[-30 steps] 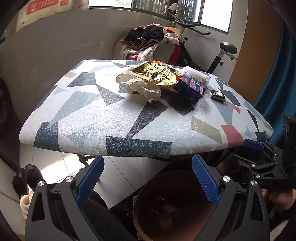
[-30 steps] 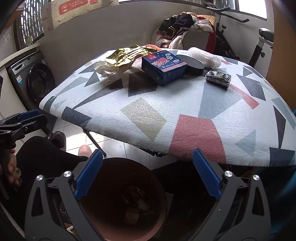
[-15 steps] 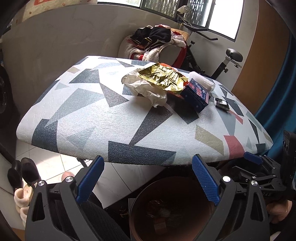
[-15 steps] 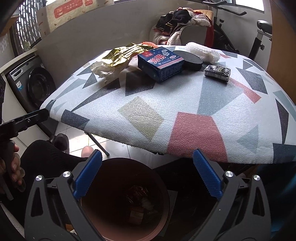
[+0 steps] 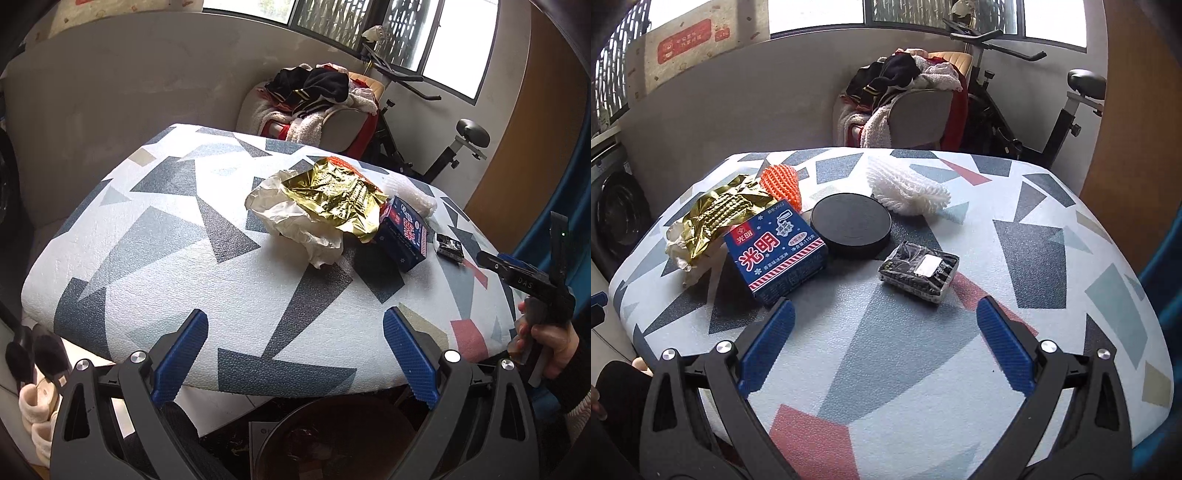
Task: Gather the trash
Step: 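Grasp the black Face packet with the right tool while the left tool reaches the gold foil bag, then lift the gold foil bag with the left tool toward the bin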
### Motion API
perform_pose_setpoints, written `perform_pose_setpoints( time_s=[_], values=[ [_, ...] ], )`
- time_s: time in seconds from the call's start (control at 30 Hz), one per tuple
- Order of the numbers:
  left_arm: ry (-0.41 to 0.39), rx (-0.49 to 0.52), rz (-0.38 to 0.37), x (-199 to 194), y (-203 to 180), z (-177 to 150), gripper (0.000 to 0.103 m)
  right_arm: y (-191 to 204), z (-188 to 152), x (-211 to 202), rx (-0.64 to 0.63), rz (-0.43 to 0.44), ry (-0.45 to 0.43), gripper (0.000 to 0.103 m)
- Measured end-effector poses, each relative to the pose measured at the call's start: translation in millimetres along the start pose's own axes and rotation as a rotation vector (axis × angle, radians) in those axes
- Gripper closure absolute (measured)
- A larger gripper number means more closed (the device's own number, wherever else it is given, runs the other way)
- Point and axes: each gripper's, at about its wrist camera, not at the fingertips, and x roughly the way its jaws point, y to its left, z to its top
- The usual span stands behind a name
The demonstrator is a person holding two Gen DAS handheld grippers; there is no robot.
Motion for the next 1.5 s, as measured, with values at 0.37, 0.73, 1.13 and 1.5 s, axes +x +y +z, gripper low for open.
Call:
perform_pose_setpoints(
  time_s=[0.37, 0.73, 1.13, 1.5],
  values=[
    [0.012, -0.018, -0.04, 21.0, 1.9, 11.8, 0.01, -32.4, 43.0, 97.3, 0.067, -0.029, 0.17, 0.006],
    [0.032, -0.034, -0.061, 42.0, 5.5, 17.0, 0.01, 5.1, 24.3, 109.5, -0.131, -0.118, 0.187, 0.028],
    [0.043, -0.114, -0.181, 56.4, 3.4, 33.2, 0.019, -1.0, 24.1, 98.9, -0.101, -0.001, 0.145, 0.03],
    [0.088, -0.293, -0.324, 95.4, 21.4, 93.0, 0.06, -4.9, 25.0, 83.9, -0.082, 0.0, 0.061, 0.031]
  ],
)
